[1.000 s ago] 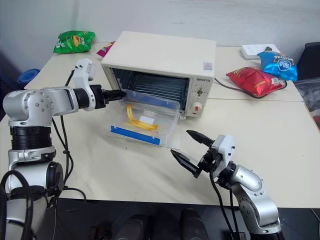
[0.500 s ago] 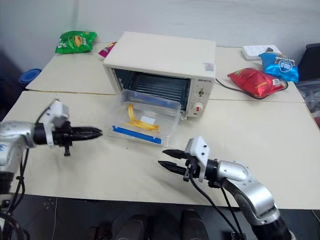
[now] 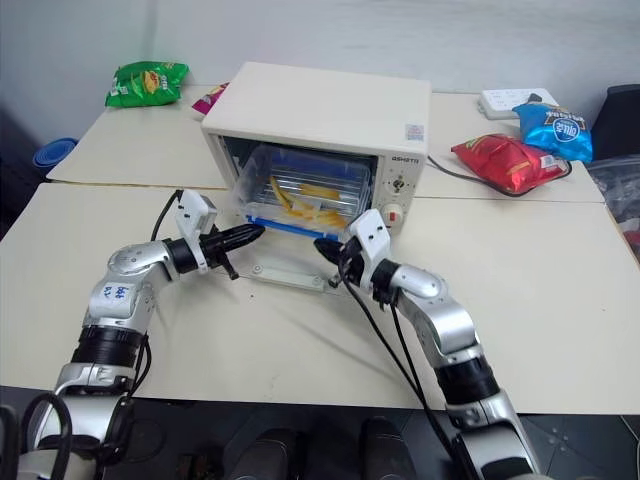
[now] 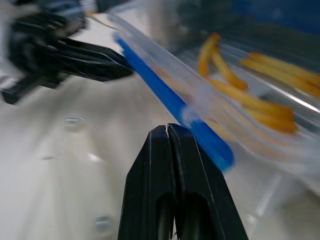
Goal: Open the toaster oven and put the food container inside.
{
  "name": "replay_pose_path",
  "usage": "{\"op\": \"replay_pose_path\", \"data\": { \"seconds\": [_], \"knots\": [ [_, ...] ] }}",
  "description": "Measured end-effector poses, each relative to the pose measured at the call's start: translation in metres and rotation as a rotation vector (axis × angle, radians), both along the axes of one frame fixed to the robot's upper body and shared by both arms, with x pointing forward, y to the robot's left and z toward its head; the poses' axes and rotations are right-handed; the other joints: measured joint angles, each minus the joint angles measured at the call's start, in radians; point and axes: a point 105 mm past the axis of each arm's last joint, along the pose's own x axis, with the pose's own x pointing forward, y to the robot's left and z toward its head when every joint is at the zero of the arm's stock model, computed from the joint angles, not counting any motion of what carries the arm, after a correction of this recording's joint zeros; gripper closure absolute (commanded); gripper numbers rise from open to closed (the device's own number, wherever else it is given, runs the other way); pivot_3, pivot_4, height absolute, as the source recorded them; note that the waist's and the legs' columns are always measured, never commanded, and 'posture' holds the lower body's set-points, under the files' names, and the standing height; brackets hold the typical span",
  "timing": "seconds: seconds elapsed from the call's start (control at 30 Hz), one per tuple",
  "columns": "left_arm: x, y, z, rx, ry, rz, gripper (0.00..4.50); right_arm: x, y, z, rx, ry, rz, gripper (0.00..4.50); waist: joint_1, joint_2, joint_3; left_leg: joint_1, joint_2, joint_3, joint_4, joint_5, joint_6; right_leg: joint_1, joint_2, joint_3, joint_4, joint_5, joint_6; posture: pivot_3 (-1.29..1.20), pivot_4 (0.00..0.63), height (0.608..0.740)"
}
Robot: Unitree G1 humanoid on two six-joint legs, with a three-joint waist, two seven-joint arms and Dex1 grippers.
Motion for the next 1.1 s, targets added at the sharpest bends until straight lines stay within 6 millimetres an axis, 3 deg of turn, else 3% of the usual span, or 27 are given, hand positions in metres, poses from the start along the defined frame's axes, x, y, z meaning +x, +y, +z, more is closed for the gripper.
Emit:
{"op": "replay_pose_path", "data": {
  "seconds": [0.1,0.2,0.33,0.4,0.53,0.63,0.73,0.87,0.9,1.0,1.1],
  "knots": [
    [0.016,-0.005,0.006,-0.034,-0.022,0.047,4.5,0.024,-0.008,0.013,-0.023,-0.068,-0.086,4.44,-0.005,0.0,0.0,0.0,0.0,0.0,0.0,0.0,0.0,0.0,0.0,-0.002,0.0,0.0,0.0,0.0,0.15,0.74],
    [0.031,-0.008,0.015,-0.044,-0.059,0.103,4.5,0.033,-0.008,0.017,0.003,-0.081,-0.122,4.44,-0.01,0.0,0.0,-0.001,0.0,0.0,0.0,0.0,0.0,0.0,0.0,-0.002,0.0,0.0,0.0,0.0,0.15,0.74],
    [0.032,-0.012,0.018,-0.051,-0.09,0.084,4.5,0.023,-0.002,0.019,0.023,-0.076,-0.043,4.44,-0.023,0.0,0.0,-0.001,0.0,-0.001,0.0,0.0,0.0,0.0,-0.001,-0.001,0.0,0.0,0.0,0.0,0.15,0.74],
    [0.023,-0.009,0.016,-0.029,-0.1,0.029,4.5,0.002,-0.004,0.015,0.015,-0.045,0.071,4.44,-0.024,0.0,0.0,-0.001,0.0,-0.002,0.0,0.0,0.0,-0.001,-0.001,-0.001,0.0,0.0,0.0,0.0,0.15,0.74],
    [-0.011,0.021,0.002,0.055,-0.07,-0.084,3.59,-0.035,-0.04,0.015,-0.015,-0.003,0.181,4.5,-0.026,0.0,0.0,0.0,-0.002,-0.006,-0.006,-0.001,-0.001,-0.003,0.0,-0.001,-0.003,0.0,0.0,0.0,0.15,0.74],
    [-0.043,0.04,0.012,0.092,-0.093,-0.218,2.66,-0.05,-0.08,0.014,-0.07,0.007,0.163,4.5,-0.019,0.0,0.0,0.0,-0.002,-0.007,-0.005,-0.001,-0.001,-0.002,-0.001,-0.001,-0.005,0.0,0.0,0.0,0.15,0.74],
    [-0.077,0.057,0.035,0.108,-0.152,-0.363,1.69,-0.064,-0.122,-0.007,-0.179,0.065,0.122,4.5,-0.013,0.001,0.0,0.004,-0.002,-0.008,-0.006,-0.001,-0.001,0.002,-0.001,-0.001,-0.012,0.0,0.0,0.0,0.15,0.74],
    [-0.097,0.085,0.04,0.201,-0.103,-0.391,0.48,-0.076,-0.158,-0.052,-0.275,0.179,0.081,4.5,-0.001,0.001,0.0,0.005,-0.002,-0.007,-0.006,-0.002,0.0,0.004,-0.001,-0.001,-0.012,0.0,0.0,0.0,0.15,0.74],
    [-0.101,0.088,0.036,0.21,-0.078,-0.401,0.11,-0.078,-0.162,-0.063,-0.294,0.212,0.08,4.5,0.0,0.001,0.001,0.005,-0.002,-0.007,-0.006,-0.002,0.0,0.003,-0.001,0.0,-0.011,0.0,0.0,0.0,0.15,0.74],
    [-0.111,0.088,0.031,0.169,-0.041,-0.441,0.01,-0.071,-0.155,-0.069,-0.266,0.192,0.102,4.5,-0.006,0.0,0.0,0.005,0.0,-0.007,-0.006,-0.002,0.0,0.003,0.0,0.0,-0.011,0.001,-0.001,0.0,0.15,0.74],
    [-0.115,0.083,0.036,0.102,-0.042,-0.455,0.01,-0.064,-0.124,-0.071,-0.188,0.156,0.183,4.5,-0.018,0.0,0.0,0.006,0.001,-0.007,-0.006,-0.002,-0.001,0.003,0.001,-0.001,-0.01,0.001,-0.002,0.0,0.15,0.74]
  ]
}}
